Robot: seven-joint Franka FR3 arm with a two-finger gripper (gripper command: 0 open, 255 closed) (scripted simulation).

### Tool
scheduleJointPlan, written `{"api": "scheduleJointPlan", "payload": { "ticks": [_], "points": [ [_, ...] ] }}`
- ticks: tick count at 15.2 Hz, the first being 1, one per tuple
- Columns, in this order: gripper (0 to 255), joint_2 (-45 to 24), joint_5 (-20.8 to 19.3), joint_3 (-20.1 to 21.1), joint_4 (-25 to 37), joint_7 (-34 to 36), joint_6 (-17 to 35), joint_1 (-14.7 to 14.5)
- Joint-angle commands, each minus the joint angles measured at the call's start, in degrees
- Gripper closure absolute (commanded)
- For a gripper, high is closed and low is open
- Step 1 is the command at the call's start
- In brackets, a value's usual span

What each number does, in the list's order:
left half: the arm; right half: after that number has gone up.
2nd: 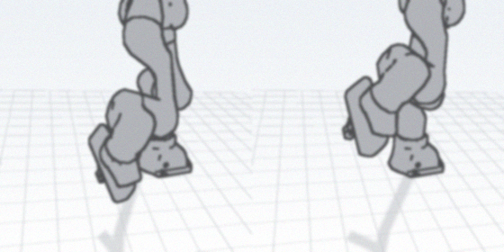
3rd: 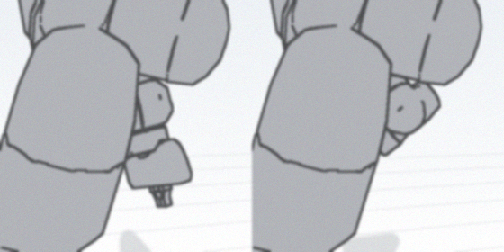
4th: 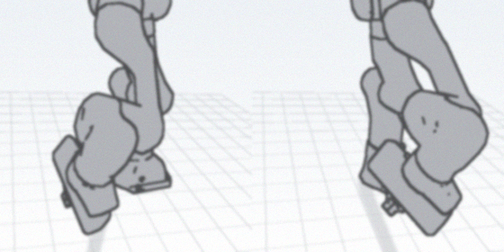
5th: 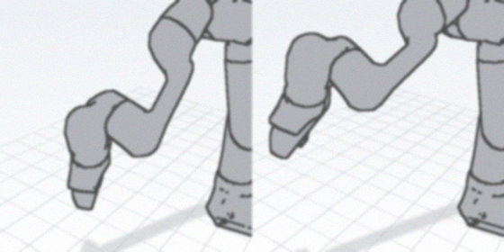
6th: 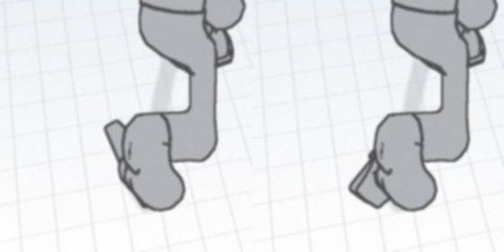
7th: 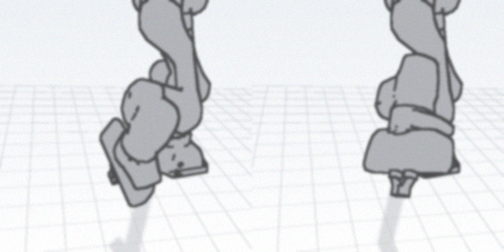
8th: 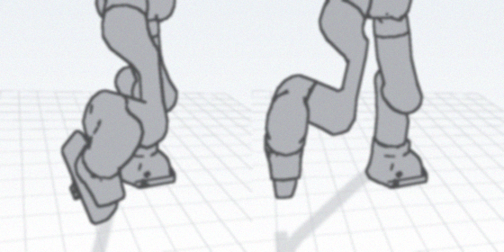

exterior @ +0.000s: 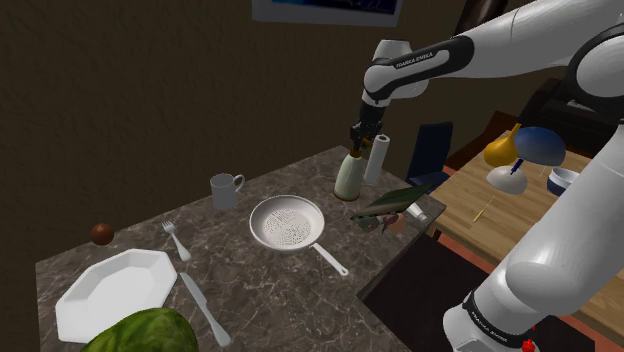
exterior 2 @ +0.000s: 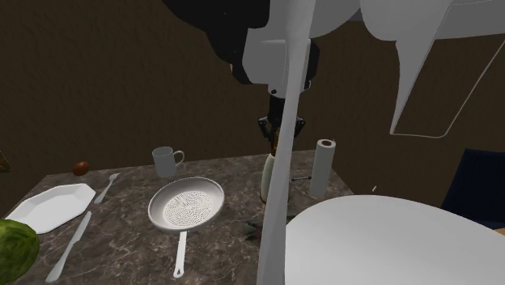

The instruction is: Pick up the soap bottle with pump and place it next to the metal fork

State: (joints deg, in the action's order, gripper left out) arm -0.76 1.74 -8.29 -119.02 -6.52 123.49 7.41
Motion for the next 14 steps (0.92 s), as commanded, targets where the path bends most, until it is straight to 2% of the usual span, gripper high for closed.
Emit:
{"api": "scheduleJointPlan", "payload": {
  "ticks": [1, 14],
  "points": [
    [255, 0.0, 0.0, 0.0, -0.1, 0.0, 0.0, 0.0],
    [255, 2.7, -0.6, 0.0, 6.9, 0.6, -9.7, 0.0]
  ]
}}
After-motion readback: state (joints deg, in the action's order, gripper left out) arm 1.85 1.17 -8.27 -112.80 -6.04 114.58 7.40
